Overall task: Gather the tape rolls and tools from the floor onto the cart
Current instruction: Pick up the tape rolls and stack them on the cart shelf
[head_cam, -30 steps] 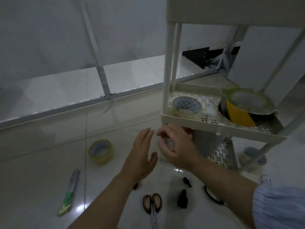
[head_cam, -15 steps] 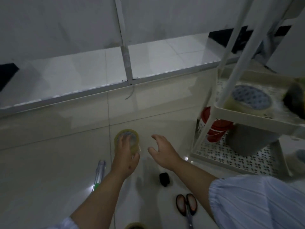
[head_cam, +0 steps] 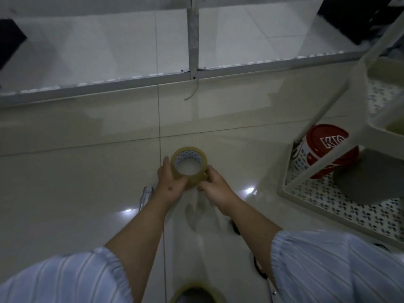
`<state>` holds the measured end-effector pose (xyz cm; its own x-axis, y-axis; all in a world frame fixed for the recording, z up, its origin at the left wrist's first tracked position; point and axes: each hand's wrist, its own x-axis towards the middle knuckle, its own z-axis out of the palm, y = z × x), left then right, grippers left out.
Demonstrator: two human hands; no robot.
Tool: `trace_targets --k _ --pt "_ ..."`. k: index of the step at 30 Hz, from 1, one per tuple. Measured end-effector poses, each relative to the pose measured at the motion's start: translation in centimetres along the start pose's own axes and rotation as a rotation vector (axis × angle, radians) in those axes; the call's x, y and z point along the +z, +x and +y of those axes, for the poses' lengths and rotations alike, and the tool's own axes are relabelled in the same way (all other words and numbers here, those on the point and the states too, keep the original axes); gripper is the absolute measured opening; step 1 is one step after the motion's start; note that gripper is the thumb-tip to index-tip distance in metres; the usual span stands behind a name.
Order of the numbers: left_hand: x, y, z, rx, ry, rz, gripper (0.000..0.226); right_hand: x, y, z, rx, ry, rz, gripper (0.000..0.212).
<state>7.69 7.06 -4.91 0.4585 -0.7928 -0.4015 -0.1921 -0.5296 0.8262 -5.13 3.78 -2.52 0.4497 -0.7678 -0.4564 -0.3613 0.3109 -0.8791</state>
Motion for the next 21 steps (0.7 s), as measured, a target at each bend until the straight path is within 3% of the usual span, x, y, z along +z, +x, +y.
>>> trace_targets --k 2,5,11,16,21 --pt "0.5 -0.7 0.4 -0.049 0.021 -0.002 0.099 0.1 -0.1 0.2 -0.009 0.052 -0.006 0.047" --pt "1.2 -1.5 0.3 -0.069 -0.017 0.082 0.064 -0.5 -0.8 0.5 -0.093 0.037 0.003 0.043" --pt "2.8 -4.4 0.8 -0.115 -0.279 0.084 0.063 -2.5 -2.7 0.9 -0.203 -0.065 0.172 0.043" --pt "4.8 -8.5 3.2 0.006 -0.36 0.08 0.032 -5.8 -6.4 -0.4 -0.256 -0.151 0.182 0.04" --pt "6.3 -12.6 6.4 0.136 -0.437 0.038 0.039 -9.6 -10.6 -2.3 -0.387 -0.229 0.165 0.047"
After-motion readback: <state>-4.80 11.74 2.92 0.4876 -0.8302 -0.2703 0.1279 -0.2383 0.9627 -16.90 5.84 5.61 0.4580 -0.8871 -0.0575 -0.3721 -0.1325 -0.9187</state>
